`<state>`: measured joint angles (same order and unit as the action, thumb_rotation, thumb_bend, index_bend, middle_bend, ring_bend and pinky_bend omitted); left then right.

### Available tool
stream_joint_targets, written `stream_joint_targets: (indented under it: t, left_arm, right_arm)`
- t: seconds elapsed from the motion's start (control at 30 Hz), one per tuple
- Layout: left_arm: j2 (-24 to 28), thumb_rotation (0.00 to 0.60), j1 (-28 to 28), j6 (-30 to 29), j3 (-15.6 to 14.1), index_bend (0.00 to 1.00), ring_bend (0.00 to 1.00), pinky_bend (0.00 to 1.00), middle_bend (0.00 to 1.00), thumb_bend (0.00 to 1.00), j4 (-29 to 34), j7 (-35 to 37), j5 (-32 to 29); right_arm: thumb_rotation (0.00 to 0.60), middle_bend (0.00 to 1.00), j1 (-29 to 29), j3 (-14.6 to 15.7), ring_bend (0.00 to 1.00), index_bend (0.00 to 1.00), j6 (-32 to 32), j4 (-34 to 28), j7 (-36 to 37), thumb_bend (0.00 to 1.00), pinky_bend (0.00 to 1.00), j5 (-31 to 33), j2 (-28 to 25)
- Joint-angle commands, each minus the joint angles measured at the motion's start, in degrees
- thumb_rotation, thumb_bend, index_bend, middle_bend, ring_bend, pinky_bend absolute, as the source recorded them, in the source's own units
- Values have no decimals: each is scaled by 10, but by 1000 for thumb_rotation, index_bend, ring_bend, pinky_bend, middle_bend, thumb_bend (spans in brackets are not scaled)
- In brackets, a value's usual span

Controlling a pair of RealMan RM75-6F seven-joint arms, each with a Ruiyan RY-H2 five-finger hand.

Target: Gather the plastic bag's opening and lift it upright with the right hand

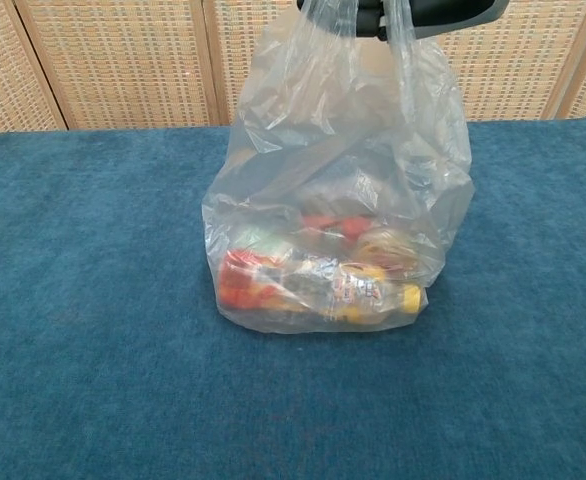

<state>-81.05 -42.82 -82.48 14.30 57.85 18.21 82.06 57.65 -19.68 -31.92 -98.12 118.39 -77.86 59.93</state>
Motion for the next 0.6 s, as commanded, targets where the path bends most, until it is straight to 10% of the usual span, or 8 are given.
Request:
stream_joint_targets:
  t: [0.03,0.33,0.6]
  left_arm:
    - [12,600,20,-1,-8,0,0,1,0,94,14,17,-8]
    - [45,600,88,-11,-22,0,0,2,0,95,45,43,-30]
    - [60,600,140,-39,-28,0,0,2,0,94,64,72,-35]
  right_arm:
    - [600,582,4,-13,435,419,17,-13,-32,0,471,27,-12]
    - [600,673,5,-31,610,528,40,-30,-149,100,829,118,-16]
    - [600,730,15,-37,664,638,71,-43,-250,511,899,173,-19]
